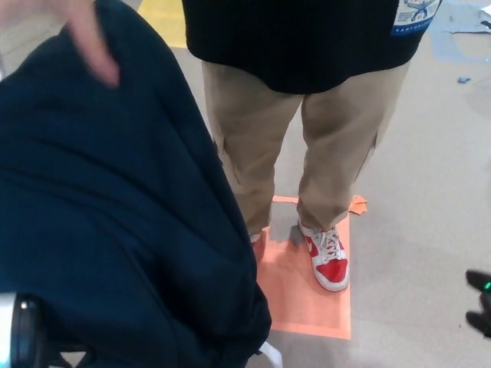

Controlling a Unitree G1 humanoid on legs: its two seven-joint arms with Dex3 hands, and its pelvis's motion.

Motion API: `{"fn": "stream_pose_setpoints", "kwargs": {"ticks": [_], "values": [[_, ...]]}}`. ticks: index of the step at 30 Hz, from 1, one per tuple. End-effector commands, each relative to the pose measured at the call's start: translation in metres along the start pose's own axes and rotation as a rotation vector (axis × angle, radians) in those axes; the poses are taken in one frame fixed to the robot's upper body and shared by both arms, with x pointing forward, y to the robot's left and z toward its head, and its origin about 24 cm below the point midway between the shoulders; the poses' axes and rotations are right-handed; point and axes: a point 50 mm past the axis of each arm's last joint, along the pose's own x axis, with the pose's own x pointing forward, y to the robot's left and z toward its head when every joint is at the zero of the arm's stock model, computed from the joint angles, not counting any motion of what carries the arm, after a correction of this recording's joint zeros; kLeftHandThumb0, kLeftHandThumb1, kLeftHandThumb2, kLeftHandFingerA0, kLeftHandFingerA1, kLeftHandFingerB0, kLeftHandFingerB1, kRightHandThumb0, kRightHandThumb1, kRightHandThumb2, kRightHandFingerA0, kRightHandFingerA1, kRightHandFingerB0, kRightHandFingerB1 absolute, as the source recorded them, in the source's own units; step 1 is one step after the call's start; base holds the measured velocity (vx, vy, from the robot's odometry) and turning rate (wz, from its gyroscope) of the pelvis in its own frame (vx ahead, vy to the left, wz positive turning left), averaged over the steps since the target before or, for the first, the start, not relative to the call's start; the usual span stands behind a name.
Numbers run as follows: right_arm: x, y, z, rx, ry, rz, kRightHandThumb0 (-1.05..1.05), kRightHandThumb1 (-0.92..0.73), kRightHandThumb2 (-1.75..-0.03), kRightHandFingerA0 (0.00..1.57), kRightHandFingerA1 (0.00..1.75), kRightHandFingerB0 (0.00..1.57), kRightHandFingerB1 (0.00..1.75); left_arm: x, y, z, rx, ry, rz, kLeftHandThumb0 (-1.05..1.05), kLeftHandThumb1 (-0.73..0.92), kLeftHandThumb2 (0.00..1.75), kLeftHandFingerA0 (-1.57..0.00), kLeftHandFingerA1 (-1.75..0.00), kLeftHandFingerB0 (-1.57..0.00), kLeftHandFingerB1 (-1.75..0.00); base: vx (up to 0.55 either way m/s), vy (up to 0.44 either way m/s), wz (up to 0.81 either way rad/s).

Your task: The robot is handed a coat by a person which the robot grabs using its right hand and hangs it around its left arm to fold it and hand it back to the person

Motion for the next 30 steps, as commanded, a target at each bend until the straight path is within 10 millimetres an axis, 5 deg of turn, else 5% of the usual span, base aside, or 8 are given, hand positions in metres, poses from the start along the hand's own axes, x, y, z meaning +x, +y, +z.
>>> {"fn": "stream_pose_setpoints", "kwargs": {"ticks": [1,30], "values": [[0.016,0.008,-0.031,-0.272,0.073,-0.318,-0.76,-0.71,-1.02,0.0,0.24,0.0,0.2,-0.025,-0.002,0.014,-0.034,-0.223,-0.097,-0.71,0.64,1.0,-0.02,-0.33,-0.02,-0.3,0.0,0.0,0.0],[0.014,-0.005,-0.05,-0.254,0.172,-0.293,-0.79,-0.75,-1.03,0.0,0.19,0.0,0.12,-0.036,-0.005,0.018,-0.098,-0.235,-0.108,-0.72,0.61,0.97,-0.03,-0.37,-0.03,-0.31,0.0,0.0,0.0]]}}
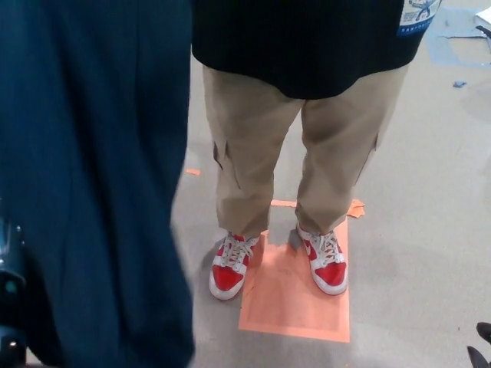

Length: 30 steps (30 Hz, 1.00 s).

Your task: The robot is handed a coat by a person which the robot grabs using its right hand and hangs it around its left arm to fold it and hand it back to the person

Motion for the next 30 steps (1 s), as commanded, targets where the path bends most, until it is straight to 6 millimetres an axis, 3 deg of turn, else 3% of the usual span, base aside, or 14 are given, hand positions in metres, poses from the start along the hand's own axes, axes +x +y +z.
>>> {"fn": "stream_pose_setpoints", "kwargs": {"ticks": [1,9,17,23,26,30], "values": [[-0.002,-0.009,0.0,-0.009,-0.014,-0.027,-0.79,-0.75,-1.03,0.0,0.19,0.0,0.12,-0.004,0.004,-0.002,-0.046,0.018,0.007,-0.72,0.61,0.97,-0.03,-0.37,-0.03,-0.31,0.0,0.0,0.0],[-0.003,-0.009,-0.002,-0.005,-0.016,-0.019,-0.79,-0.75,-1.03,0.0,0.18,0.0,0.12,-0.008,0.005,-0.006,-0.053,0.027,0.01,-0.72,0.6,0.97,-0.03,-0.37,-0.03,-0.33,0.0,0.0,0.0],[-0.003,-0.008,-0.002,0.005,-0.024,-0.017,-0.75,-0.75,-1.01,0.0,0.2,0.0,0.14,-0.042,0.009,-0.04,-0.068,0.104,0.033,-0.7,0.63,0.97,-0.02,-0.37,-0.02,-0.32,0.0,0.0,0.0],[-0.001,-0.007,0.002,0.038,-0.042,-0.038,-0.74,-0.72,-1.0,0.0,0.22,0.0,0.14,-0.082,0.016,-0.082,-0.111,0.223,0.095,-0.66,0.63,0.96,0.0,-0.34,0.0,-0.3,0.0,0.0,0.0],[0.0,-0.007,0.005,0.012,-0.044,-0.064,-0.73,-0.73,-1.03,0.0,0.23,0.0,0.17,-0.123,0.017,-0.116,-0.014,0.39,0.199,-0.73,0.64,0.99,-0.04,-0.42,-0.03,-0.35,0.0,0.0,0.0],[0.0,-0.002,0.005,-0.006,-0.054,-0.066,-0.74,-0.75,-1.03,0.0,0.21,0.0,0.17,-0.159,0.016,-0.14,-0.088,0.476,0.26,-0.65,0.66,0.98,0.0,-0.34,0.0,-0.31,0.0,0.0,0.0]]}}
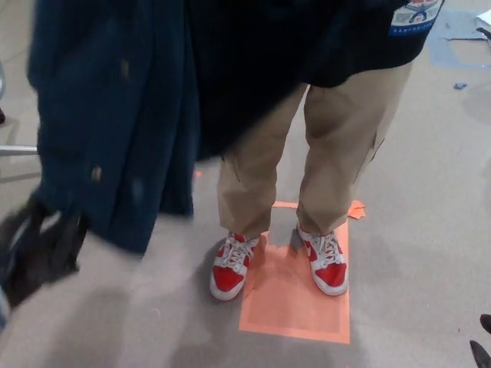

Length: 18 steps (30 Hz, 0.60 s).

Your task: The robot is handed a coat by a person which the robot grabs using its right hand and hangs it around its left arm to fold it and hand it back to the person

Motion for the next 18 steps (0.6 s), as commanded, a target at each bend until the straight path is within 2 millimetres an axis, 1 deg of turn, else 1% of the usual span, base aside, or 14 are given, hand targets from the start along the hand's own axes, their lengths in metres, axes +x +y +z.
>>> {"fn": "stream_pose_setpoints", "kwargs": {"ticks": [1,2,3,4,5,8,10,12,13,14,15,16,17,18], "values": [[0.0,0.002,0.002,-0.014,-0.015,-0.035,-0.73,-0.74,-1.03,0.0,0.21,0.0,0.17,-0.037,0.02,-0.043,-0.007,0.09,0.134,-0.67,0.66,0.96,-0.02,-0.32,-0.02,-0.28,0.0,0.0,0.0],[0.001,0.004,0.003,0.01,-0.024,-0.035,-0.7,-0.72,-1.01,0.0,0.22,0.0,0.19,-0.043,0.022,-0.052,-0.013,0.119,0.158,-0.64,0.67,0.98,0.0,-0.35,0.0,-0.34,0.0,0.0,0.0],[0.002,0.005,0.004,0.026,-0.023,-0.042,-0.71,-0.72,-1.0,0.0,0.2,0.0,0.17,-0.049,0.023,-0.06,-0.03,0.149,0.175,-0.64,0.67,0.99,0.0,-0.33,0.0,-0.32,0.0,0.0,0.0],[0.002,0.006,0.005,0.041,-0.025,-0.045,-0.7,-0.72,-0.99,0.0,0.21,0.0,0.18,-0.056,0.025,-0.069,-0.039,0.182,0.19,-0.71,0.67,0.98,-0.02,-0.3,-0.02,-0.29,0.0,0.0,0.0],[0.003,0.007,0.006,0.046,-0.025,-0.047,-0.69,-0.72,-0.99,0.0,0.22,0.0,0.18,-0.06,0.025,-0.073,-0.037,0.201,0.201,-0.68,0.67,1.0,-0.01,-0.34,0.0,-0.32,0.0,0.0,0.0],[0.003,0.011,0.005,0.06,-0.024,-0.046,-0.71,-0.73,-1.0,0.0,0.22,0.0,0.17,-0.071,0.028,-0.087,0.02,0.283,0.226,-0.68,0.69,1.02,-0.02,-0.34,-0.02,-0.35,0.0,0.0,0.0],[0.002,0.013,0.003,0.05,-0.02,-0.047,-0.71,-0.73,-1.0,0.0,0.22,0.0,0.17,-0.073,0.028,-0.09,0.018,0.306,0.234,-0.68,0.69,1.02,-0.02,-0.34,-0.02,-0.35,0.0,0.0,0.0],[0.001,0.019,-0.005,0.05,0.014,-0.03,-0.67,-0.7,-0.99,0.0,0.26,0.0,0.2,-0.079,0.03,-0.097,-0.017,0.342,0.259,-0.67,0.69,1.0,-0.01,-0.34,-0.01,-0.35,0.0,0.0,0.0],[0.001,0.021,-0.007,0.053,0.023,-0.022,-0.57,-0.84,-0.72,0.01,0.2,0.01,0.12,-0.08,0.03,-0.099,-0.036,0.346,0.269,-0.67,0.67,0.99,-0.01,-0.34,-0.01,-0.34,0.0,0.0,0.0],[0.0,0.022,-0.01,0.055,0.031,-0.013,-0.57,-0.84,-0.72,0.01,0.2,0.01,0.12,-0.081,0.03,-0.1,-0.055,0.349,0.279,-0.67,0.67,0.99,-0.01,-0.34,-0.01,-0.34,0.0,0.0,0.0],[-0.001,0.022,-0.013,0.043,0.041,-0.008,-0.61,-0.85,-0.68,0.02,0.23,0.0,0.14,-0.082,0.031,-0.101,-0.059,0.353,0.285,-0.67,0.67,0.99,-0.01,-0.34,-0.01,-0.33,0.0,0.0,0.0],[-0.002,0.022,-0.015,0.032,0.046,-0.007,-0.65,-0.7,-0.84,0.01,0.22,0.0,0.14,-0.082,0.031,-0.102,-0.059,0.357,0.291,-0.68,0.66,0.99,-0.01,-0.36,-0.01,-0.33,0.0,0.0,0.0],[-0.004,0.02,-0.018,0.015,0.048,-0.01,-0.66,-0.7,-0.86,0.02,0.23,0.0,0.15,-0.081,0.03,-0.102,-0.063,0.367,0.289,-0.68,0.67,1.0,-0.01,-0.34,-0.01,-0.33,0.0,0.0,0.0],[-0.004,0.019,-0.019,0.016,0.05,-0.014,-0.65,-0.71,-0.84,0.02,0.22,0.0,0.14,-0.081,0.03,-0.102,-0.065,0.37,0.286,-0.68,0.67,0.99,-0.01,-0.34,-0.01,-0.34,0.0,0.0,0.0]]}}
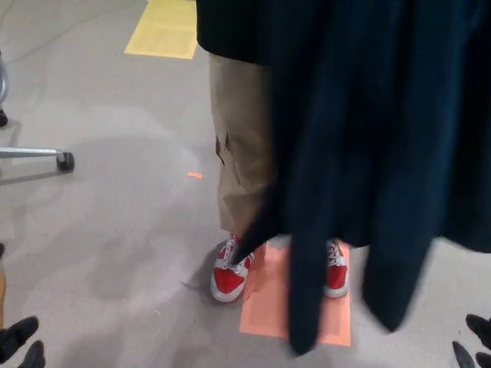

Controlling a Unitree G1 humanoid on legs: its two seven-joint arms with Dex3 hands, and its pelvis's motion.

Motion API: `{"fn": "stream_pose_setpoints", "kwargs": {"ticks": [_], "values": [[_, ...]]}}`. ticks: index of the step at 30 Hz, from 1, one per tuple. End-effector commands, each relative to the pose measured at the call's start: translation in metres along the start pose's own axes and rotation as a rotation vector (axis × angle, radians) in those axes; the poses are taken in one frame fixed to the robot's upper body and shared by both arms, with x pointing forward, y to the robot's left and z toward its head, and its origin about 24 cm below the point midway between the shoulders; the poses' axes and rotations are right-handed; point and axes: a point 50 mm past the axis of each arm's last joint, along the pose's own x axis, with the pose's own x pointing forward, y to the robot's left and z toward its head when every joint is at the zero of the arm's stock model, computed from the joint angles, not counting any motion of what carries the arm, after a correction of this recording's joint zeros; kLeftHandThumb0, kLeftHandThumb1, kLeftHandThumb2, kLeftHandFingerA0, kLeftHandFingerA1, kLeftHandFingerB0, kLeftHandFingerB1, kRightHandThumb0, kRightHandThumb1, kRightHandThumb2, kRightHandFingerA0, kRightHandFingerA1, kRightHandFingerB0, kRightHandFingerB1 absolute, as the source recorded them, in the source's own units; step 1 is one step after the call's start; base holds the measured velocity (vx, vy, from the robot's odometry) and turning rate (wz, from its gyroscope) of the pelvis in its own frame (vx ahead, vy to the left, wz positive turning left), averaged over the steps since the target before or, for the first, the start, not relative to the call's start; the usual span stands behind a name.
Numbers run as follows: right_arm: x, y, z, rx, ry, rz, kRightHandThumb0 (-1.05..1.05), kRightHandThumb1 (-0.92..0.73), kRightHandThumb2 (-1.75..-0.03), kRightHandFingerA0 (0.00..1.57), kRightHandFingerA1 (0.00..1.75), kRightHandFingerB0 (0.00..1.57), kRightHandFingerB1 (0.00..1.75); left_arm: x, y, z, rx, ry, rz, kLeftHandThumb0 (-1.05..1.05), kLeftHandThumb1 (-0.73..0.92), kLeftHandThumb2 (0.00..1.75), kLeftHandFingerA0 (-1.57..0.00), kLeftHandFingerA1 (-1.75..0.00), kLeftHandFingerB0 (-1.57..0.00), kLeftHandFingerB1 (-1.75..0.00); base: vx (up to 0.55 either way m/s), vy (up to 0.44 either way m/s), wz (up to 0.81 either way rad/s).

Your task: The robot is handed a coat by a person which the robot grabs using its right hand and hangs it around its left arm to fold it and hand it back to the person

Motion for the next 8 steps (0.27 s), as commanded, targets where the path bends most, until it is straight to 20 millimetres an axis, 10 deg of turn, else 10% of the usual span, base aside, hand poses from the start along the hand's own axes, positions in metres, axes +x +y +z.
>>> {"fn": "stream_pose_setpoints", "kwargs": {"ticks": [1,8], "values": [[-0.0061,-0.0047,-0.0158,-0.008,0.047,-0.017,-0.65,-0.7,-0.83,0.0,0.2,0.0,0.13,-0.0003,0.0084,0.0049,0.024,-0.002,0.043,-0.68,0.66,0.99,-0.02,-0.37,-0.02,-0.35,0.0,0.0,0.0],[-0.0048,-0.0077,-0.0135,-0.066,0.049,-0.003,-0.74,-0.74,-1.02,0.0,0.26,0.0,0.18,0.0011,0.0128,0.0071,0.011,0.028,0.065,-0.68,0.67,1.0,-0.01,-0.33,-0.01,-0.34,0.0,0.0,0.0]]}}
